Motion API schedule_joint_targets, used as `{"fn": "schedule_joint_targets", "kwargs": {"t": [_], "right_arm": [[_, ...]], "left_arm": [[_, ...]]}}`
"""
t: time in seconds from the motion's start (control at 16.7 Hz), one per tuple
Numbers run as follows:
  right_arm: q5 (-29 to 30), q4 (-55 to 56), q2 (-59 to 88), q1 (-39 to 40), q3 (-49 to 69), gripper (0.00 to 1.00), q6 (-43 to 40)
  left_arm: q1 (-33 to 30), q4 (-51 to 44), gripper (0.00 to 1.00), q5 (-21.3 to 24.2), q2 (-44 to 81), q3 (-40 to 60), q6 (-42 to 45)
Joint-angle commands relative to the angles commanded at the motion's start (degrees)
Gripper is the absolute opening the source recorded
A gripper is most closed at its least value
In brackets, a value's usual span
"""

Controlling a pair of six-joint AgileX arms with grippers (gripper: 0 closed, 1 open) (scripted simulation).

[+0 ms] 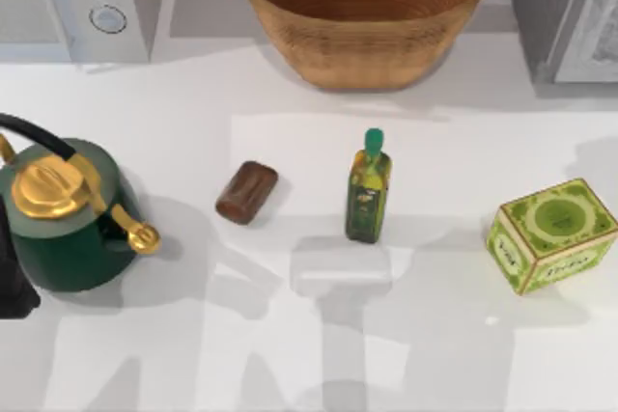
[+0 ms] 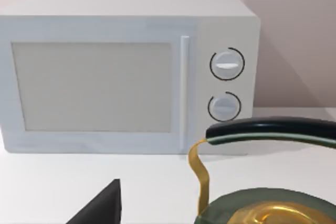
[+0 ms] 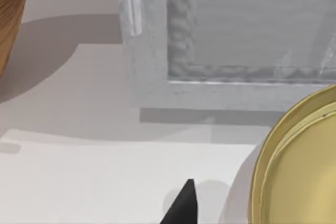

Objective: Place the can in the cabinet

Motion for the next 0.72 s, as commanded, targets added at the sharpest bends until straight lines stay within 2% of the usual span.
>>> {"fn": "schedule_joint_targets", "kwargs": {"t": [0.72], "right_arm": [[4.32, -3.78, -55.46, 3.29, -27.99, 0.0, 1.51]], "left_arm": [[0.0, 0.0, 1.0, 0.0, 0.0, 0.0, 0.0]]}}
